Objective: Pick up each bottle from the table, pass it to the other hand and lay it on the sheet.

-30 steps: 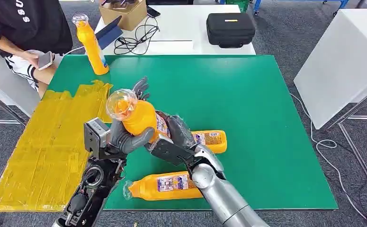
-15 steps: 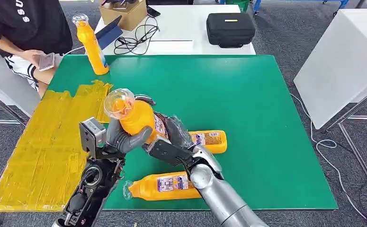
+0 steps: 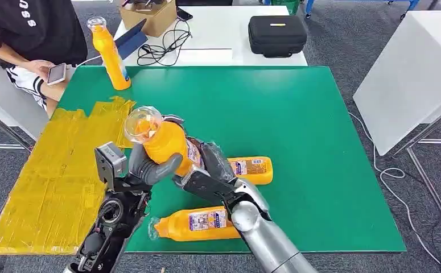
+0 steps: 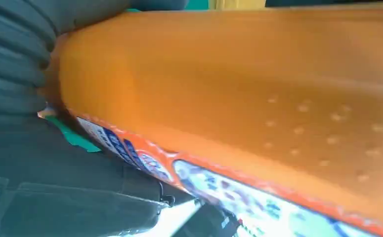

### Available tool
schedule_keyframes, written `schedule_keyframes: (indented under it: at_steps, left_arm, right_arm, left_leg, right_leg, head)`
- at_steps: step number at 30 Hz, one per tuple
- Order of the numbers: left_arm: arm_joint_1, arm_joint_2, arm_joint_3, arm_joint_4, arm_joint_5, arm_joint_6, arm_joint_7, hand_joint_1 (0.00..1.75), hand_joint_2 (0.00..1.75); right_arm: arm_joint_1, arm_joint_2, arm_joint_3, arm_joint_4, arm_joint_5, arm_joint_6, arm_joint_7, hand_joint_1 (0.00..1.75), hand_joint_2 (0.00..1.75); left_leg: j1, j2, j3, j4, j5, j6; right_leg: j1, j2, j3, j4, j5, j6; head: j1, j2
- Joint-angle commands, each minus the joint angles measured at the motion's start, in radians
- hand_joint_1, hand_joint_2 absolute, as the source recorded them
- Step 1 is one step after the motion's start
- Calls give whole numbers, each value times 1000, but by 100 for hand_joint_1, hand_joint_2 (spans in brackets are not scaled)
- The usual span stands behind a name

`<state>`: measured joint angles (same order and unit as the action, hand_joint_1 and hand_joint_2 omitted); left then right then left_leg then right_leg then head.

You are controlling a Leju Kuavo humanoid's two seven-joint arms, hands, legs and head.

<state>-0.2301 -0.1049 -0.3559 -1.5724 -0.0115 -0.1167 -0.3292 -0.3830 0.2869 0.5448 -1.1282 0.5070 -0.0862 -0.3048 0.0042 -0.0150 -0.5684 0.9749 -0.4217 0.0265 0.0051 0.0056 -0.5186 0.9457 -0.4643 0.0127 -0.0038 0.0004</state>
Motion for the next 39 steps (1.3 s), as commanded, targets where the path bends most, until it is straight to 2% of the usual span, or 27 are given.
schedule_keyframes:
  at_steps: [1,9,13,17,21,24,25,26,30,34,35,39]
  left_arm:
    - [-19,19,54,40,-12,22,3,175,175]
    - [-80,79,123,58,-181,110,17,175,175]
    - [-98,102,139,84,-282,173,15,175,175]
    - [-98,102,139,85,-282,173,15,175,175]
    - [-137,139,109,105,-558,333,37,175,175]
    - [-238,169,78,215,-990,433,226,175,175]
    - [-260,171,74,248,-1057,436,257,175,175]
    - [-283,180,61,298,-1150,414,295,175,175]
    - [-293,176,65,366,-1185,407,286,175,175]
    - [-296,200,16,471,-1370,287,335,175,175]
    - [-307,198,13,531,-1389,270,335,175,175]
    - [-349,213,10,656,-1387,234,319,175,175]
  right_arm:
    - [38,-86,-36,-181,21,-53,-10,0,175]
    - [364,-260,-126,-684,192,-174,-30,0,175]
    - [470,-301,-172,-753,228,-241,-39,0,175]
    - [470,-300,-171,-749,228,-244,-41,0,175]
    - [509,-317,-184,-777,273,-328,-33,0,175]
    - [550,-331,-205,-831,359,-385,7,0,175]
    - [558,-333,-210,-839,376,-392,14,0,175]
    - [561,-333,-215,-841,406,-391,24,0,175]
    - [554,-334,-217,-829,422,-396,27,0,175]
    - [506,-326,-228,-801,452,-361,45,0,175]
    - [491,-322,-236,-792,451,-342,52,0,175]
    - [474,-309,-256,-772,440,-314,46,0,175]
  left_leg:
    - [0,0,2,-1,-1,0]
    - [0,-5,1,0,0,0]
    - [1,-5,1,0,-1,0]
    - [0,-2,1,0,-1,0]
    - [1,-1,2,0,-2,-1]
    - [1,-4,1,1,-1,-1]
    - [0,-5,0,1,0,-1]
    - [0,-4,0,0,0,0]
    - [-1,-2,2,-1,0,0]
    - [0,1,2,-1,-1,0]
    - [1,2,6,-1,-3,-1]
    - [0,3,4,-1,-1,-1]
  right_leg:
    - [0,-1,2,-1,-1,1]
    - [0,-6,2,-2,-1,1]
    - [0,-6,2,-2,-2,1]
    - [0,-3,2,-1,-1,1]
    - [1,-3,2,-1,-1,1]
    - [1,-6,2,-1,-2,1]
    - [0,-6,1,0,-2,1]
    - [0,-5,1,-1,-1,1]
    - [0,-3,2,-1,-1,1]
    - [0,0,2,-2,0,1]
    - [1,-1,6,-2,-2,2]
    - [0,0,3,-2,0,1]
  head:
    - [0,0]
    - [0,0]
    - [0,0]
    - [0,0]
    - [0,0]
    - [0,0]
    - [0,0]
    - [0,0]
    - [0,0]
    - [0,0]
    - [0,0]
    - [0,0]
